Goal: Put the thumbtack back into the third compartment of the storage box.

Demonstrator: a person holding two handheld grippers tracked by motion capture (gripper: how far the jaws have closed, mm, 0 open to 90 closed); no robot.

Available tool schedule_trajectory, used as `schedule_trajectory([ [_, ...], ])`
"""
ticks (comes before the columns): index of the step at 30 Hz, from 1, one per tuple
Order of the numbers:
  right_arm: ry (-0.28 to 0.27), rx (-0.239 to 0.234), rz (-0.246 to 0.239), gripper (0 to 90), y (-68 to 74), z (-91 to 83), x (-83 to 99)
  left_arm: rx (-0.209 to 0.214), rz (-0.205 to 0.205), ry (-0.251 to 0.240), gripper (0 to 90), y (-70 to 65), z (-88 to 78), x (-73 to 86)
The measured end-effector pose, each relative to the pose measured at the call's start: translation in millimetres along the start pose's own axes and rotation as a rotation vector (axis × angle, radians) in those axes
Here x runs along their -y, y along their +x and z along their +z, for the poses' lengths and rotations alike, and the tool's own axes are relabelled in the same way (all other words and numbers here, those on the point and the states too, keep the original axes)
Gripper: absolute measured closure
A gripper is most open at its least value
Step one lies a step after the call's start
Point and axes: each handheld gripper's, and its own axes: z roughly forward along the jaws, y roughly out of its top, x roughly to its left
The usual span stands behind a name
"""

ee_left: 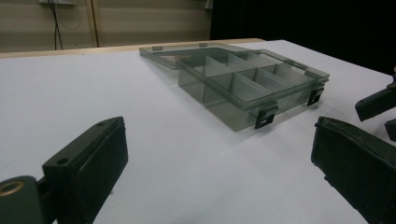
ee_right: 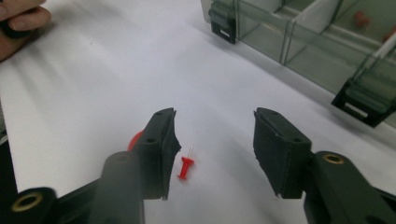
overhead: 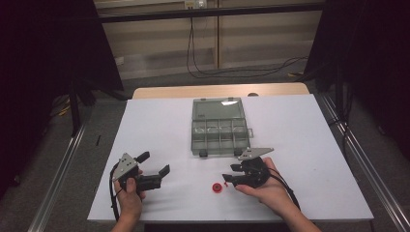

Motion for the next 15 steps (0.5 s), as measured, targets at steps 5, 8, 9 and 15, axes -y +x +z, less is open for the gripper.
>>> schedule_trajectory([
  [5,0.005,-0.012,-0.005,59.4,4.9,1.9,6.2,-0.001,0.005,0.002,4.0,0.1,0.2,-0.1],
  [8,0.010,-0.006,-0.002,64.9,8.3,2.3,8.2,-0.001,0.003,0.001,4.0,0.0,0.2,-0.1],
  [9,0.004,-0.012,-0.011,66.4,8.6,3.1,9.0,-0.001,0.002,0.001,4.0,0.0,0.2,-0.1],
  [15,0.009,0.000,-0.009,71.8,10.9,5.8,13.2,0.002,0.002,0.000,4.0,-0.1,0.3,0.0],
])
